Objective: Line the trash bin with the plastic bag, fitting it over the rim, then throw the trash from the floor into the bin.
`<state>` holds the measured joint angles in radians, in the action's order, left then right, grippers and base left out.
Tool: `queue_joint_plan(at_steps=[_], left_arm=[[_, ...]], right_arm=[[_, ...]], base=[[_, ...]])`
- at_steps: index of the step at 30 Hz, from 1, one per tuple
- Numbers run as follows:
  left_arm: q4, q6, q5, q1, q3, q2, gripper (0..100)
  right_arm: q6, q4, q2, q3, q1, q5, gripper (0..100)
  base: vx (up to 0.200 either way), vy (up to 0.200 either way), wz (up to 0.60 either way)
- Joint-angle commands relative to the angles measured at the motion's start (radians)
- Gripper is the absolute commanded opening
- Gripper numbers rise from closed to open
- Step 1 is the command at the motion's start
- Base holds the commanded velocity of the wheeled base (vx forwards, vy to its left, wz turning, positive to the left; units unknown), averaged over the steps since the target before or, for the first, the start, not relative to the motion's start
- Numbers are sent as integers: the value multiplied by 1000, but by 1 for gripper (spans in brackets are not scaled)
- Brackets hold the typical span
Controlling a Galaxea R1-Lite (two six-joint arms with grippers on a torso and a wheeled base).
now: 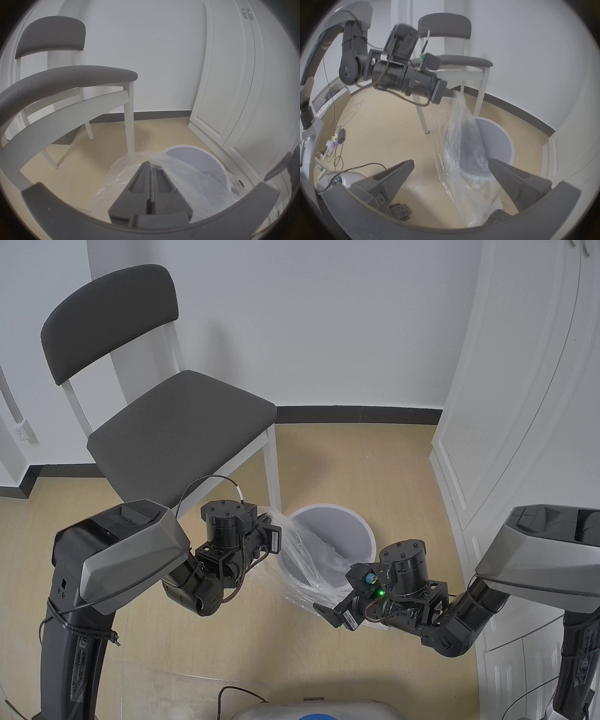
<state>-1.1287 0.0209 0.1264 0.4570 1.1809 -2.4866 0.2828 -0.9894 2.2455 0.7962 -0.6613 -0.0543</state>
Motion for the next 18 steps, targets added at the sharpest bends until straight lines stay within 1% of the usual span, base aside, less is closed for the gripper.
queue_joint_plan(at_steps=[1, 11, 14, 15, 18], left_arm=[[0, 1, -1, 0, -6, 2, 0], [0, 1, -1, 0, -9, 2, 0], [0, 1, -1, 0, -9, 2, 0], [0, 1, -1, -1, -9, 2, 100], [-5, 2, -1, -1, -9, 2, 100]], right_arm=[[4, 0, 101, 54, -4, -3, 100], [3, 8, 296, 267, 8, -58, 100], [3, 9, 321, 302, 11, -67, 100], [3, 11, 333, 319, 12, -73, 100], [3, 11, 344, 336, 15, -81, 100]], base=[[0, 0, 0], [0, 0, 0], [0, 0, 0], [0, 0, 0], [0, 0, 0]])
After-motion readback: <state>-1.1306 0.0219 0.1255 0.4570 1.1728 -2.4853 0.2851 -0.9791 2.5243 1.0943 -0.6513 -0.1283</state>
